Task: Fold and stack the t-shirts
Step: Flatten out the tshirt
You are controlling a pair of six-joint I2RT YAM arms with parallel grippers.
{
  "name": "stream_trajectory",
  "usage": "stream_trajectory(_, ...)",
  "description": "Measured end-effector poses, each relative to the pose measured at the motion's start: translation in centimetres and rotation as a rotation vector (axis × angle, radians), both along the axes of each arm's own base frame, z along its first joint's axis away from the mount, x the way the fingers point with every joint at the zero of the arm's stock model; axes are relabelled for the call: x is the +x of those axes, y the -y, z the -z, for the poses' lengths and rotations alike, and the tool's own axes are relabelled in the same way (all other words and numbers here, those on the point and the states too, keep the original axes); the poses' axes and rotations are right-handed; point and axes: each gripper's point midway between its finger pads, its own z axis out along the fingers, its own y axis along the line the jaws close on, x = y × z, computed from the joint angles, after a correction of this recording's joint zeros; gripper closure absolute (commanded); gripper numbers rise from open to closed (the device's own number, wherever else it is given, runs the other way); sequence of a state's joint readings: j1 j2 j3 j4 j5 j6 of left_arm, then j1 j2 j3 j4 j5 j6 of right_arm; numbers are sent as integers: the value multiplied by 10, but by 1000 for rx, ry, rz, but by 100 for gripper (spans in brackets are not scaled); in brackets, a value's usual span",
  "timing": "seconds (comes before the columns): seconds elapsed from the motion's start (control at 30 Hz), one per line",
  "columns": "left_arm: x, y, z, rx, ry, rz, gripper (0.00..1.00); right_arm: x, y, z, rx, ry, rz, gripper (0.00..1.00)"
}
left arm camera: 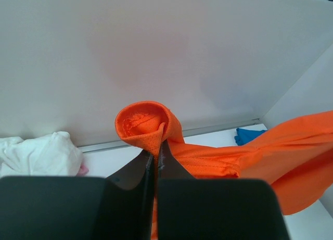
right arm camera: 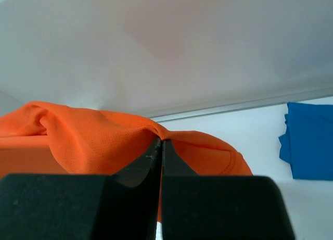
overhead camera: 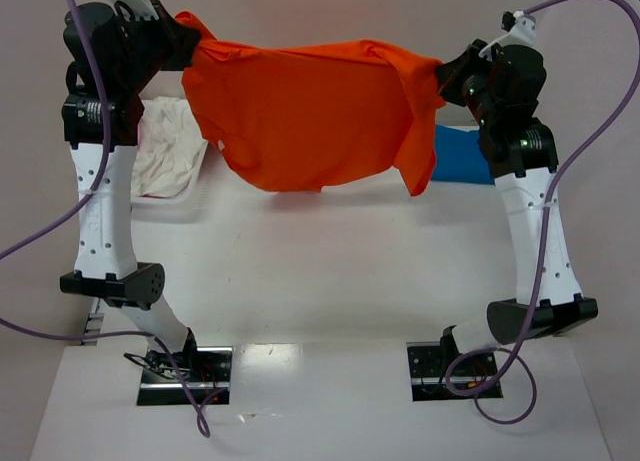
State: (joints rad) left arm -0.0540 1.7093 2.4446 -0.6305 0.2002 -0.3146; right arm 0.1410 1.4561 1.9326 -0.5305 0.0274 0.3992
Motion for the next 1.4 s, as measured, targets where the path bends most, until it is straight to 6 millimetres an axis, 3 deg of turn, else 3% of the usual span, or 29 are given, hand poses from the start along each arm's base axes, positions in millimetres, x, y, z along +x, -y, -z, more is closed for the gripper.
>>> stream_trajectory(0.17,-14,-5,3,6,-22,-26,100,-26,-2,7,9,1,-31,100)
stream_trajectory(0.3,-36,-7,1,19,-19,-25,100,-50,-9,18,40,-8,-81,100)
stream_trajectory(0.4,-69,-8,9,28,-38,-20,100,-79,-19,40,83,-40,-153,100)
stream_trajectory(0.47,-90,-9,10,29,-40,-19,100,-97,-25,43,102,-52,-199,100)
stream_trajectory(0.63,-155,-16,-1,23,25,-42,100,-132,-38,23,125,-13,-303,100)
stream_trajectory(0.77,-177,-20,-12,14,83,-59,100,-137,-39,19,126,-2,-312,100)
stream_trajectory(0.83,-166,-21,-9,12,91,-66,100,-127,-37,27,125,-17,-294,100)
stream_trajectory(0.93,-120,-21,29,21,-5,-78,100,-102,-37,72,124,-113,-264,100)
stream_trajectory(1.0,-71,-21,76,36,-137,-92,100,-75,-38,133,121,-252,-240,100)
stream_trajectory(1.03,-57,-20,91,40,-175,-95,100,-68,-39,153,120,-301,-234,100)
stream_trajectory(1.1,-18,-19,140,54,-291,-98,100,-54,-37,208,116,-429,-207,100)
stream_trajectory(1.17,10,-16,209,69,-448,-88,100,-53,-34,271,112,-583,-171,100)
stream_trajectory(1.2,17,-14,235,73,-508,-78,100,-56,-33,286,110,-621,-162,99)
stream_trajectory(1.27,23,-12,266,76,-576,-62,100,-60,-28,309,106,-673,-134,99)
stream_trajectory(1.4,35,-4,298,70,-634,-19,100,-50,-16,319,101,-668,-77,96)
